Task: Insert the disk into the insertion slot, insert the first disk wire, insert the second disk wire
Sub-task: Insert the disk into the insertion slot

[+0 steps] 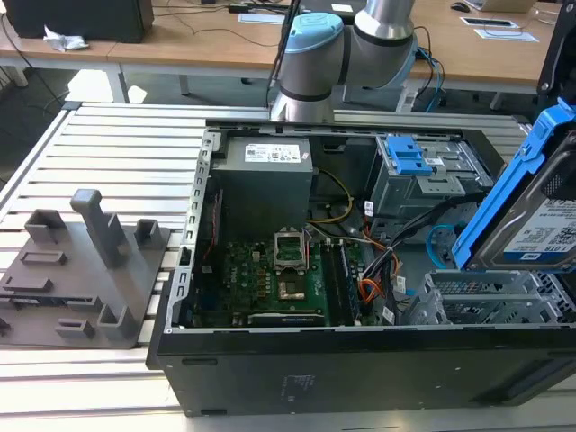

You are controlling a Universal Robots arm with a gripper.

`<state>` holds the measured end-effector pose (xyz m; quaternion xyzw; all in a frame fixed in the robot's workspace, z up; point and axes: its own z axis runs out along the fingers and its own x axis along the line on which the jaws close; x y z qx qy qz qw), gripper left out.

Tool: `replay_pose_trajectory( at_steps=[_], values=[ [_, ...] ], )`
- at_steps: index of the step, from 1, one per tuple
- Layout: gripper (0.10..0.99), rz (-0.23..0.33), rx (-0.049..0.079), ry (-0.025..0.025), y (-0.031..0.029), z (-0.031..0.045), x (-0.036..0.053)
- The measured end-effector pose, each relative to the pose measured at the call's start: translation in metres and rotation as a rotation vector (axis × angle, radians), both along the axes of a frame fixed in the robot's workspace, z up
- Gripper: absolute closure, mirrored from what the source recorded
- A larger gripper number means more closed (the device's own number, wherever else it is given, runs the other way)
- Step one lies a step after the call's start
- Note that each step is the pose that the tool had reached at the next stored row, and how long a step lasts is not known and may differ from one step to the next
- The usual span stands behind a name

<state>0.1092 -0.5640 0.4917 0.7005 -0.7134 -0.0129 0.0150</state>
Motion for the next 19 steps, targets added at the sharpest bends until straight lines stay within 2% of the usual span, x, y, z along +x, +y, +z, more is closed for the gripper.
replay_pose_trajectory(
  at_steps=[7, 19],
  values=[
    [0.722, 0.000, 0.000, 0.0000, 0.0000, -0.0101, 0.0000],
    [0.722, 0.000, 0.000, 0.0000, 0.0000, -0.0191, 0.0000]
  ],
)
